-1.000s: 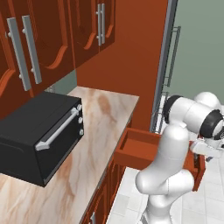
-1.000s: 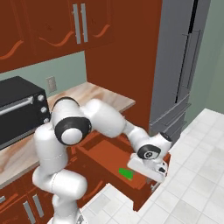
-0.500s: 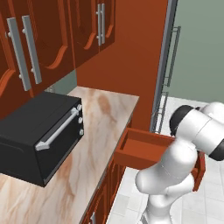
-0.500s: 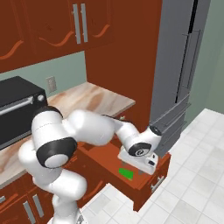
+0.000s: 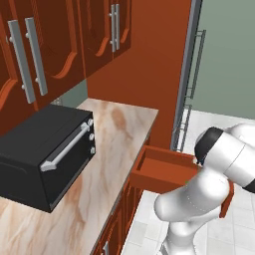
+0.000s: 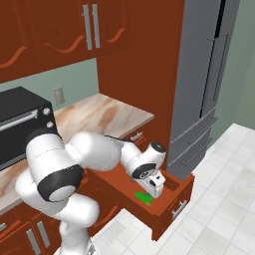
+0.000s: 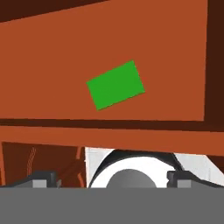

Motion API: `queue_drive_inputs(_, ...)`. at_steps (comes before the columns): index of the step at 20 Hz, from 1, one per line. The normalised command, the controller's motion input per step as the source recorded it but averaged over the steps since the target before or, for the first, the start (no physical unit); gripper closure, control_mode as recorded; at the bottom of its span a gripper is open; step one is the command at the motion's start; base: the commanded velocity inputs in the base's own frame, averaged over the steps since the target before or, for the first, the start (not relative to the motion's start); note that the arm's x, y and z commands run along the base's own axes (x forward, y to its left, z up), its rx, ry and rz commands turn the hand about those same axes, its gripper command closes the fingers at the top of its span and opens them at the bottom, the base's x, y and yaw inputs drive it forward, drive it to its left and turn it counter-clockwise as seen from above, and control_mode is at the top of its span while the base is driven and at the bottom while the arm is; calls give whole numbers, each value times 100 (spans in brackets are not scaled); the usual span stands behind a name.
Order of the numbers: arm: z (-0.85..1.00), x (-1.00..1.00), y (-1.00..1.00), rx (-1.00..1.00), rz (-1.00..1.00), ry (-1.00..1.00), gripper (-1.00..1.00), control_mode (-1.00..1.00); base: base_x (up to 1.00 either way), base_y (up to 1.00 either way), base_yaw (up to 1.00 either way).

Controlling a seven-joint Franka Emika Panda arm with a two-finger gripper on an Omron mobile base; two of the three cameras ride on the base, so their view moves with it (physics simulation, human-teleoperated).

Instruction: Restock the sink supplies by placing the sponge and soap dispenser on the counter and next to the sink. Make sure the soap dispenser is upright.

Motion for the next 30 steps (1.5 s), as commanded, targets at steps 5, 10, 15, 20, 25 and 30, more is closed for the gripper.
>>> queue_drive_inputs(5, -33, 26, -28, 8, -23, 20, -100, -100, 0, 0, 0)
queue_drive_inputs(10, -20, 24, -35, 12, -11, 15, -100, -100, 0, 0, 0)
queue_drive_inputs(15, -30, 43, -7, 9, -14, 14, -100, -100, 0, 0, 0)
queue_drive_inputs(20, -44, 43, 0, 8, -19, 12, -100, -100, 0, 0, 0)
queue_drive_inputs(25, -50, 18, 0, 5, -19, 7, -100, -100, 0, 0, 0)
queue_drive_inputs(30, -50, 13, 0, -1, -17, 1, -100, -100, 0, 0, 0)
